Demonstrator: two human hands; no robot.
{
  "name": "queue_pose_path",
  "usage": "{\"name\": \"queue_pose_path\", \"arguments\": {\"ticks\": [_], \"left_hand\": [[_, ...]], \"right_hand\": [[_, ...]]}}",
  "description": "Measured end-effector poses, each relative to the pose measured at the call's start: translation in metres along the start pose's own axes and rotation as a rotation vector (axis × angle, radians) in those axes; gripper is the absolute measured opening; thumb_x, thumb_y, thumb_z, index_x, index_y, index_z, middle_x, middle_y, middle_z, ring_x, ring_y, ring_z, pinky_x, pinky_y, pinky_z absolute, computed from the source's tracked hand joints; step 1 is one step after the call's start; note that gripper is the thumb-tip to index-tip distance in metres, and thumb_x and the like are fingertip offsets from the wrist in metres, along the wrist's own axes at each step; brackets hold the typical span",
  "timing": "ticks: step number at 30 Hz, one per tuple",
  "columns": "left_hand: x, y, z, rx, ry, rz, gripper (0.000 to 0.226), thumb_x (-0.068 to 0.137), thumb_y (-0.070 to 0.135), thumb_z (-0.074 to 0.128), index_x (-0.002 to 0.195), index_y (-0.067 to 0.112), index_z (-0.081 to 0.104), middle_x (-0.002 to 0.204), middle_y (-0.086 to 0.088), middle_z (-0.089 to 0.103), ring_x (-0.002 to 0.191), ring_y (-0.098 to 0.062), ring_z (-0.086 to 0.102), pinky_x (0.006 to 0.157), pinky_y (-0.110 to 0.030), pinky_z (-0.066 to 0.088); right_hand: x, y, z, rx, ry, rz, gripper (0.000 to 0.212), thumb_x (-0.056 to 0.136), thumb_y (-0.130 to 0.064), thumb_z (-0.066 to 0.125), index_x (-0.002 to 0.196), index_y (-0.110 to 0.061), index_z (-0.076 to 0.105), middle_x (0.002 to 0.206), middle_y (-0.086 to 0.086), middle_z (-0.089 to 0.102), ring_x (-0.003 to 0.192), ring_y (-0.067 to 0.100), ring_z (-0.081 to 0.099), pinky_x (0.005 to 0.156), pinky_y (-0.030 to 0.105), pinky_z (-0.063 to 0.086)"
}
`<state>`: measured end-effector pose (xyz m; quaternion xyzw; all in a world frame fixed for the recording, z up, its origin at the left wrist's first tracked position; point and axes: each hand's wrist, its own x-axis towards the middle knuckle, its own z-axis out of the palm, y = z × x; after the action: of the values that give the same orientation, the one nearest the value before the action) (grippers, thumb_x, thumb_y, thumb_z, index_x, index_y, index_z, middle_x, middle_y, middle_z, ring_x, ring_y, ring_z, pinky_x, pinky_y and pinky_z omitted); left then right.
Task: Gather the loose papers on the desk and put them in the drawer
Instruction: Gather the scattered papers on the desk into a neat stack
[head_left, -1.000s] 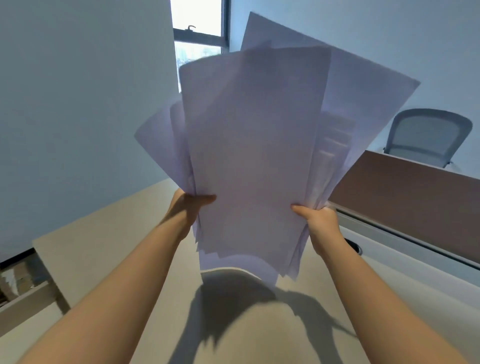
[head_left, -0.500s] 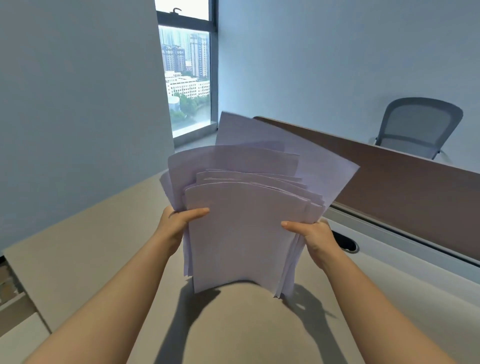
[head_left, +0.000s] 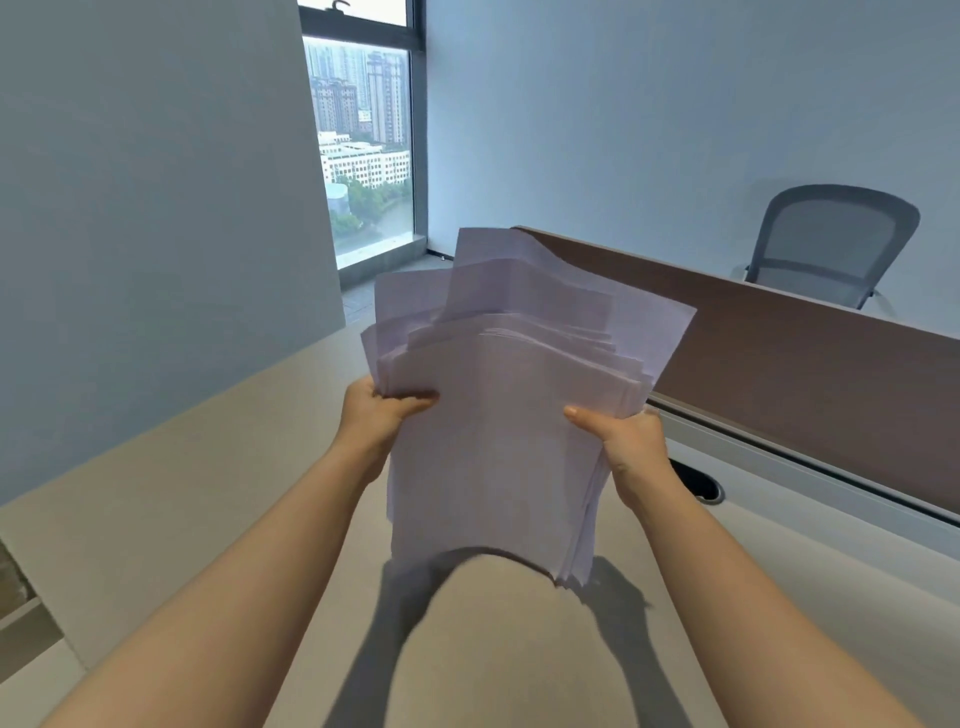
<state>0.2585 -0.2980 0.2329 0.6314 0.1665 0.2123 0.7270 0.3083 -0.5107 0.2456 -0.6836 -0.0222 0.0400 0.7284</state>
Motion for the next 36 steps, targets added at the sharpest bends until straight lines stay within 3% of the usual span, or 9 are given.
{"name": "queue_pose_path", "arguments": {"ticks": [4, 9, 14, 18, 22, 26, 29, 33, 36], "left_hand": [[0.007, 0.018, -0.017, -0.014, -0.115, 0.092, 0.030, 0.056, -0.005, 0.072, 0.080, 0.012, 0.066, 0.057, 0.015, 0.073, 0.058, -0.001, 0.068, 0.064, -0.018, 0.057], [0.007, 0.012, -0.030, 0.057, -0.267, 0.034, 0.055, 0.037, 0.023, 0.076, 0.091, 0.020, 0.067, 0.079, 0.010, 0.076, 0.080, -0.008, 0.068, 0.072, -0.018, 0.055], [0.007, 0.009, -0.007, 0.070, -0.251, -0.016, 0.068, 0.047, 0.017, 0.078, 0.112, 0.012, 0.060, 0.106, -0.012, 0.065, 0.098, -0.026, 0.061, 0.077, -0.035, 0.053], [0.016, 0.021, 0.002, 0.038, -0.130, 0.022, 0.029, 0.070, -0.006, 0.066, 0.086, 0.019, 0.063, 0.085, -0.007, 0.065, 0.089, -0.028, 0.059, 0.072, -0.030, 0.051], [0.021, 0.033, -0.004, 0.053, -0.197, -0.001, 0.027, 0.059, 0.013, 0.072, 0.085, 0.018, 0.066, 0.079, -0.001, 0.068, 0.073, -0.016, 0.063, 0.056, -0.019, 0.051], [0.020, 0.023, -0.003, 0.062, -0.075, -0.051, 0.009, 0.076, 0.025, 0.068, 0.077, 0.019, 0.061, 0.078, -0.002, 0.059, 0.073, -0.016, 0.054, 0.058, -0.022, 0.042], [0.018, 0.023, 0.005, 0.048, 0.009, -0.074, 0.016, 0.084, 0.029, 0.059, 0.070, 0.022, 0.058, 0.074, 0.000, 0.057, 0.069, -0.015, 0.052, 0.058, -0.024, 0.039], [0.020, 0.027, 0.012, 0.083, 0.103, -0.068, 0.027, 0.087, 0.031, 0.053, 0.062, 0.021, 0.054, 0.069, -0.001, 0.051, 0.064, -0.014, 0.046, 0.055, -0.025, 0.033], [0.024, 0.026, 0.009, 0.101, 0.159, -0.067, 0.028, 0.086, 0.022, 0.049, 0.058, 0.019, 0.049, 0.066, -0.002, 0.044, 0.066, -0.018, 0.040, 0.053, -0.026, 0.027]], "right_hand": [[0.009, -0.009, -0.008, 0.008, -0.034, -0.089, 0.026, 0.067, 0.007, 0.072, 0.074, -0.016, 0.064, 0.050, -0.019, 0.068, 0.054, -0.003, 0.064, 0.057, 0.011, 0.053], [0.006, -0.003, -0.018, -0.020, -0.200, -0.039, 0.033, 0.053, -0.008, 0.073, 0.083, -0.019, 0.064, 0.062, -0.009, 0.072, 0.061, 0.006, 0.066, 0.055, 0.017, 0.051], [0.007, -0.009, -0.003, -0.031, -0.184, -0.050, 0.023, 0.069, 0.004, 0.071, 0.077, -0.016, 0.062, 0.074, 0.003, 0.066, 0.070, 0.019, 0.061, 0.062, 0.026, 0.052], [0.009, -0.019, 0.003, 0.037, -0.081, -0.076, 0.024, 0.073, 0.003, 0.069, 0.072, -0.019, 0.061, 0.067, -0.004, 0.065, 0.058, 0.009, 0.063, 0.049, 0.015, 0.054], [0.009, -0.024, 0.001, -0.009, -0.054, -0.156, 0.022, 0.076, -0.002, 0.068, 0.081, -0.020, 0.057, 0.079, -0.004, 0.061, 0.069, 0.007, 0.061, 0.056, 0.019, 0.054], [0.006, -0.013, -0.002, -0.266, 0.092, -0.268, 0.053, 0.078, -0.009, 0.068, 0.124, -0.018, 0.043, 0.109, -0.001, 0.048, 0.102, 0.017, 0.050, 0.085, 0.030, 0.048], [-0.001, -0.011, -0.002, -0.514, 0.103, -0.515, 0.070, 0.081, -0.012, 0.065, 0.139, -0.029, 0.029, 0.115, -0.006, 0.041, 0.100, 0.008, 0.045, 0.079, 0.005, 0.042], [0.003, -0.006, -0.006, -0.795, 0.081, -0.734, 0.039, 0.082, -0.011, 0.064, 0.120, -0.013, 0.061, 0.123, 0.013, 0.053, 0.106, 0.015, 0.051, 0.082, 0.018, 0.044], [0.004, -0.002, -0.011, -0.765, 0.119, -0.765, 0.034, 0.078, -0.012, 0.064, 0.111, -0.007, 0.067, 0.115, 0.020, 0.060, 0.103, 0.012, 0.053, 0.080, 0.010, 0.037]]}}
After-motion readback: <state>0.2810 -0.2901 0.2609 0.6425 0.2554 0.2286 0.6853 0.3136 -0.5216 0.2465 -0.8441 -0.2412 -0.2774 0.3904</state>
